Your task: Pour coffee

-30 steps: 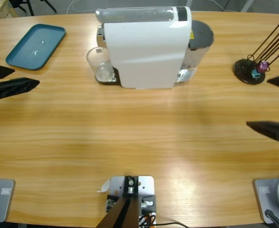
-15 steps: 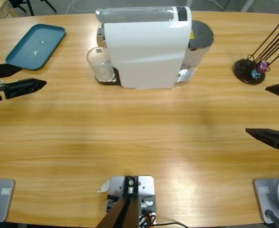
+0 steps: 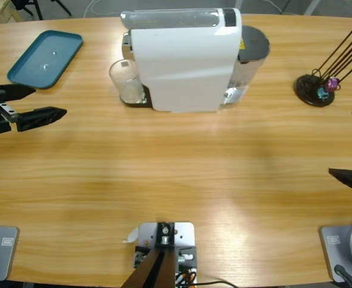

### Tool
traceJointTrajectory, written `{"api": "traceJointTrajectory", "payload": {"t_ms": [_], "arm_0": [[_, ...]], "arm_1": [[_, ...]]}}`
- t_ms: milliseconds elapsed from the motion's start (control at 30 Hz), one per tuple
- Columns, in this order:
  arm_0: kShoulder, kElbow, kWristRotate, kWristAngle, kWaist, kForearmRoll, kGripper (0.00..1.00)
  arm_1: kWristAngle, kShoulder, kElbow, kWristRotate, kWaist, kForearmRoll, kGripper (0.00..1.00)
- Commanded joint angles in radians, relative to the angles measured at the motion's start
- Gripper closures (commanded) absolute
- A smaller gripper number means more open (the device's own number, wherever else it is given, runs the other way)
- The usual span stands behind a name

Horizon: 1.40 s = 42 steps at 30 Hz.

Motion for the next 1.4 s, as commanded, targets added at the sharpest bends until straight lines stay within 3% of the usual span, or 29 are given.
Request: {"api": "traceJointTrajectory", "payload": {"t_ms": [33,333,1167,1400], "arm_0": [[-0.048,0.057,0.001,0.064,-0.008,-0.023,0.004],[-0.057,0.082,-0.008,0.091,-0.008,-0.071,0.004],[-0.052,0.089,-0.025,0.091,-0.008,-0.090,0.004],[-0.053,0.092,-0.020,0.023,-0.008,-0.098,0.004]], "arm_1": [[-0.001,0.008,0.058,0.018,0.008,-0.045,0.000],[0.007,0.276,0.071,0.044,0.008,-0.137,0.000],[0.005,0.269,0.088,0.044,0.007,-0.157,0.000],[0.005,0.270,0.090,0.044,0.008,-0.160,0.000]]}}
